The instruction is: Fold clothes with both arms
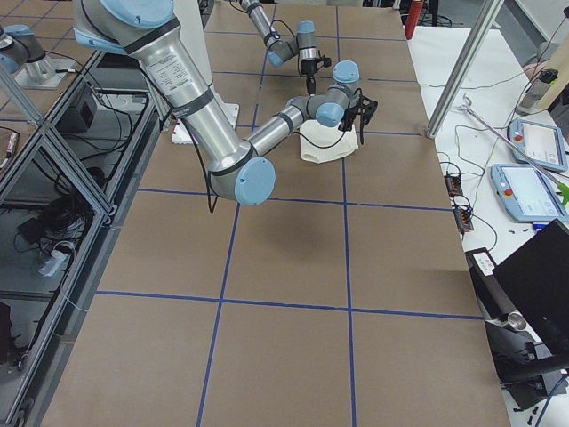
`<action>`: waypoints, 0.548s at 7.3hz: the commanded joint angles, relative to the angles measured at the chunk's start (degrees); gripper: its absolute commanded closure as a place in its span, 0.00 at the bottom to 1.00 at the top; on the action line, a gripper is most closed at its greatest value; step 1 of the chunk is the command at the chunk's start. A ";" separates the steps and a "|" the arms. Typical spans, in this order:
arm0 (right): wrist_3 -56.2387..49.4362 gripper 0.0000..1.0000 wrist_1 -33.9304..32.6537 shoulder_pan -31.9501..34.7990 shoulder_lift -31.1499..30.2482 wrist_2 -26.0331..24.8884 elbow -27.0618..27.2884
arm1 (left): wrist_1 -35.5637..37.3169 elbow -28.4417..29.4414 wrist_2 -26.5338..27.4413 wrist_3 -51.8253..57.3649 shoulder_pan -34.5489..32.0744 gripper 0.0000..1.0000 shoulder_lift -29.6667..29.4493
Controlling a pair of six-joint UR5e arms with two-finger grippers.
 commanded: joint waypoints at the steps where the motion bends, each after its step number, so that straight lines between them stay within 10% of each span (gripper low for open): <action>1: 0.00 1.00 0.00 -0.08 0.07 -0.07 -0.06 | 0.04 -0.99 2.11 0.38 0.49 1.00 2.98; 4: -0.17 1.00 0.00 1.32 -0.63 0.80 0.37 | 0.13 -9.73 -1.70 0.56 -1.33 1.00 9.46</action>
